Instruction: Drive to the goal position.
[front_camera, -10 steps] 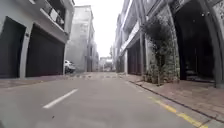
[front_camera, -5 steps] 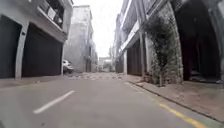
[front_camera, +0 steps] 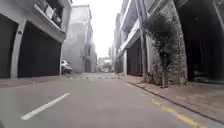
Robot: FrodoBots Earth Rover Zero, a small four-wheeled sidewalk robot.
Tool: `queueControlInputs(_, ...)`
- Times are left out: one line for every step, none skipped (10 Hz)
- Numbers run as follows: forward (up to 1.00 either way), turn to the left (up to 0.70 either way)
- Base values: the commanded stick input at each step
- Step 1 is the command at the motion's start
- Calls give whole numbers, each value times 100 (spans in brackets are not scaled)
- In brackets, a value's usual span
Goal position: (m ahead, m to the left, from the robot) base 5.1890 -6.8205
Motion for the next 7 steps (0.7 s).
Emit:
queueControlInputs(50,0)
queueControlInputs(50,0)
queueControlInputs(50,-4)
queueControlInputs(50,-30)
queueControlInputs(49,-49)
queueControlInputs(50,-50)
queueControlInputs(50,0)
